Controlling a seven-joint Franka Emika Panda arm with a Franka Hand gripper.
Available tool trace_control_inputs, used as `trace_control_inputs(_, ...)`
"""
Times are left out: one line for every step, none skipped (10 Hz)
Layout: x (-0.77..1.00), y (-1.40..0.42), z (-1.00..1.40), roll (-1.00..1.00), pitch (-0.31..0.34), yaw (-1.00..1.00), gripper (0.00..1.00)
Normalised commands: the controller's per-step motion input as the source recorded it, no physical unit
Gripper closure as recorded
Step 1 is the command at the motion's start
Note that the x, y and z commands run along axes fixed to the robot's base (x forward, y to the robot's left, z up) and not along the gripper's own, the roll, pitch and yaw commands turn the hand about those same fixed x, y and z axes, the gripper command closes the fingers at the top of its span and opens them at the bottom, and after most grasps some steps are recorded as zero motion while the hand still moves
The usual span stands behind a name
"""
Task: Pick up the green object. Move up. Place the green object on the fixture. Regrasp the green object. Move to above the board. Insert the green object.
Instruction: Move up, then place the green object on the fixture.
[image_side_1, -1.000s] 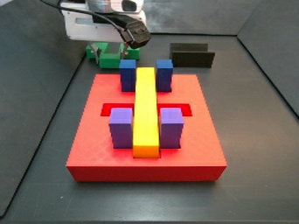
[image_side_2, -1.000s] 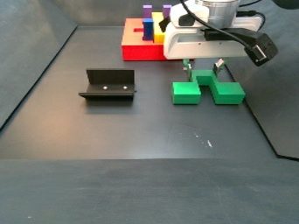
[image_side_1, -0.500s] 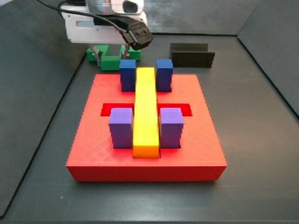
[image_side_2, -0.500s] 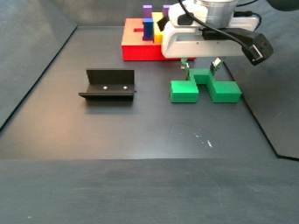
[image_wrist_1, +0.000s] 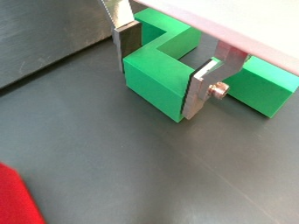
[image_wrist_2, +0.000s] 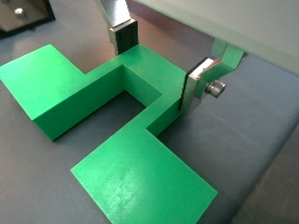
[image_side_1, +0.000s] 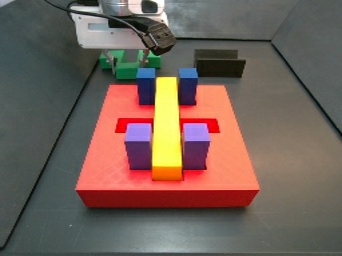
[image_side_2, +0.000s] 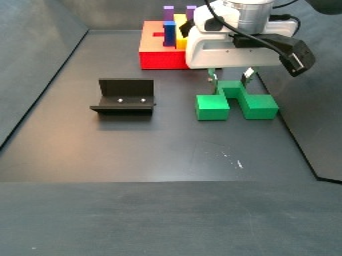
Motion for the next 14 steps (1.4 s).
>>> trace_control_inputs(0.0, 0.0, 0.83, 0.0, 0.0, 0.0, 1.0)
trace_control_inputs(0.01, 0.04, 0.8, 0.0, 0.008, 0.0, 1.0)
trace_control_inputs(-0.01, 0.03, 0.61, -0.02, 0.032, -0.01, 1.0)
trace_control_inputs(0.0, 0.02, 0.32, -0.04, 0.012, 0.0, 1.0)
trace_control_inputs(0.0, -0.04, -0.03, 0.0, 0.0, 0.0, 1.0)
trace_control_inputs(0.28, 0.28, 0.14, -0.58, 0.0, -0.13, 1.0)
trace_control_inputs(0.6, 0.29, 0.55, -0.72, 0.003, -0.24, 1.0)
trace_control_inputs(0.75, 0.18, 0.74, -0.61, 0.094, -0.32, 1.0)
trace_control_inputs(0.85, 0.07, 0.77, -0.65, 0.109, -0.33, 1.0)
trace_control_inputs(0.95, 0.0, 0.59, -0.64, 0.094, -0.26, 1.0)
trace_control_inputs(1.0, 0.0, 0.31, -0.56, 0.063, -0.2, 1.0)
trace_control_inputs(1.0, 0.0, 0.19, -0.58, 0.023, -0.2, 1.0)
trace_control_inputs(1.0, 0.0, 0.11, -0.53, 0.0, -0.18, 1.0)
trace_control_inputs(1.0, 0.0, 0.01, -0.5, 0.0, -0.19, 1.0)
